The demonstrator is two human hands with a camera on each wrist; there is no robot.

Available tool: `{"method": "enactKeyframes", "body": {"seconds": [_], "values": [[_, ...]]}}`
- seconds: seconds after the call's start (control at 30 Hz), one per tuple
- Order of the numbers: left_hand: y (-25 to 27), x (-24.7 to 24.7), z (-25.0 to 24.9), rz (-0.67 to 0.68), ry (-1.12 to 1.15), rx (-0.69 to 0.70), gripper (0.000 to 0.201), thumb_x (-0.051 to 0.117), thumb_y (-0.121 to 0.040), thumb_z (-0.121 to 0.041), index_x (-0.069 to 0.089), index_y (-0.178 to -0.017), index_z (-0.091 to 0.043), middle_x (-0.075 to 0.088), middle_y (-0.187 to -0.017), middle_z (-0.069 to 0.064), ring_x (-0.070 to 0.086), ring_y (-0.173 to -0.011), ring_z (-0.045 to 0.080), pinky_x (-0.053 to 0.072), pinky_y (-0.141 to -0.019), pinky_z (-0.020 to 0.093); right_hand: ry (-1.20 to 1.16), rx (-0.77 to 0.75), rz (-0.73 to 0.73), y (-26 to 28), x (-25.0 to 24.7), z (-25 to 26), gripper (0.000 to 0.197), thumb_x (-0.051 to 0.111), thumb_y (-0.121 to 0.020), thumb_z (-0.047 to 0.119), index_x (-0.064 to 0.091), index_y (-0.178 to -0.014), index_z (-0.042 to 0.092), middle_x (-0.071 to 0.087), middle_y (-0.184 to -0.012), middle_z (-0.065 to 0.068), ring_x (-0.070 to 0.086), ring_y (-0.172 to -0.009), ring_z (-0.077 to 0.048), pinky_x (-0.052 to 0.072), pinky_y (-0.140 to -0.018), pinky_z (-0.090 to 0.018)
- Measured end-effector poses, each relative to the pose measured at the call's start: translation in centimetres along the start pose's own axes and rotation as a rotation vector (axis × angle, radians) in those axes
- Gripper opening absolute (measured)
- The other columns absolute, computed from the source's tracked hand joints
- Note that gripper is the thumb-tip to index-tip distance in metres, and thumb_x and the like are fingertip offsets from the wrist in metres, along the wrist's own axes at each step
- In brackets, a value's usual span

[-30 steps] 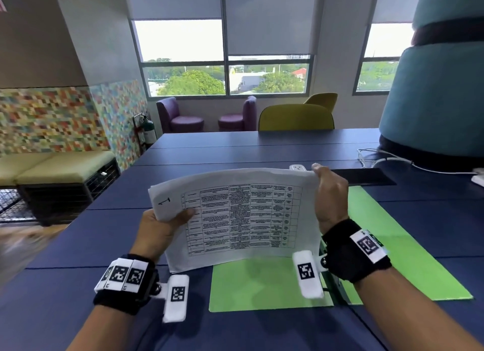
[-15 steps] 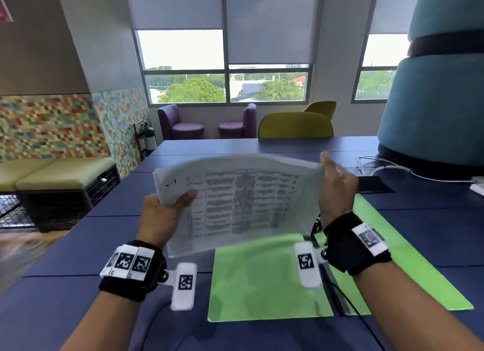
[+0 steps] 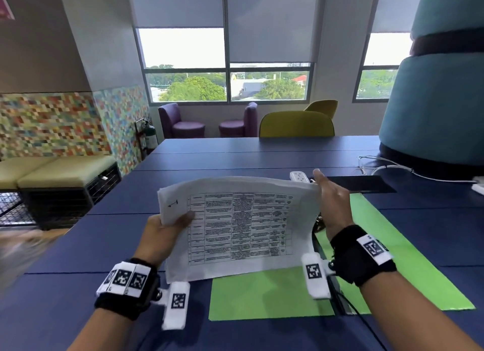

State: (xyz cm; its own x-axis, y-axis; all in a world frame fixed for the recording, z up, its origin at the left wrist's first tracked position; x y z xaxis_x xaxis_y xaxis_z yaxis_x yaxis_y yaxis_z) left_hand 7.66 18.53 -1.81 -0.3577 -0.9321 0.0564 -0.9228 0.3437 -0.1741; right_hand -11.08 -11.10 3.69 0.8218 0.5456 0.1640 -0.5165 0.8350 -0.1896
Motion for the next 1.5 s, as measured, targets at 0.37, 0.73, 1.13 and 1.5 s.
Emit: {"method": "enactKeyframes", "body": {"seconds": [0.37, 0.73, 1.13, 1.5], "values": [[0.1, 0.7, -2.2, 0.026, 0.154, 0.018, 0.009, 0.068, -0.089, -0.01, 0.073, -0.095, -0.004, 0.079, -0.089, 0.007, 0.076, -0.079, 0.02, 0.062, -0.068, 0.03, 0.18, 0.12, 0.392, 2.7, -1.7, -1.1, 0.037, 0.081, -0.071, 0.027, 0.072, -0.1, 0.007, 0.076, -0.102, -0.011, 0.074, -0.085, -0.016, 0.057, -0.074, -0.027], [0.3, 7.6, -2.9, -0.039, 0.512, -0.118, 0.036, 0.079, -0.072, -0.023, 0.072, -0.103, -0.007, 0.079, -0.095, 0.01, 0.075, -0.09, 0.029, 0.061, -0.077, 0.04, -0.576, 0.397, 0.244, 2.3, -2.3, -3.0, 0.057, 0.092, -0.06, 0.022, 0.068, -0.111, 0.009, 0.074, -0.103, -0.011, 0.068, -0.09, -0.026, 0.061, -0.08, -0.035], [0.3, 6.9, -5.5, 0.355, 0.039, -0.067, 0.015, 0.074, -0.089, -0.016, 0.071, -0.104, -0.014, 0.078, -0.092, 0.003, 0.072, -0.079, 0.019, 0.057, -0.078, 0.036, -0.042, 0.014, 0.327, 1.1, -2.0, 6.1, 0.061, 0.09, -0.062, 0.027, 0.066, -0.113, 0.005, 0.075, -0.107, -0.006, 0.071, -0.103, -0.016, 0.052, -0.097, -0.034], [3.5, 10.9, -11.3, -0.031, 0.002, 0.414, 0.016, 0.069, -0.094, -0.015, 0.068, -0.08, -0.022, 0.067, -0.074, -0.01, 0.059, -0.057, -0.008, 0.046, -0.056, 0.009, 0.253, -0.323, 0.234, 5.4, 3.6, 9.6, 0.013, 0.057, -0.099, 0.019, 0.07, -0.095, 0.021, 0.074, -0.098, -0.012, 0.069, -0.095, -0.028, 0.056, -0.083, -0.041]]}}
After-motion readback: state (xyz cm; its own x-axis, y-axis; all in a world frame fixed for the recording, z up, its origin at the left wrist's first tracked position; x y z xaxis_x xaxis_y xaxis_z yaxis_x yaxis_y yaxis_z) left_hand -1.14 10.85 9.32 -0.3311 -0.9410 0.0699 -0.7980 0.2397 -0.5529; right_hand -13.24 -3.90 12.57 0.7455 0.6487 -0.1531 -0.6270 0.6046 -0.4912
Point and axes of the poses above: each hand's wrist, its own y-axis away from the middle knuckle, its own x-axis out of the palm, z = x × y, the point moved 4 cm from there along -y, towards the middle knuckle
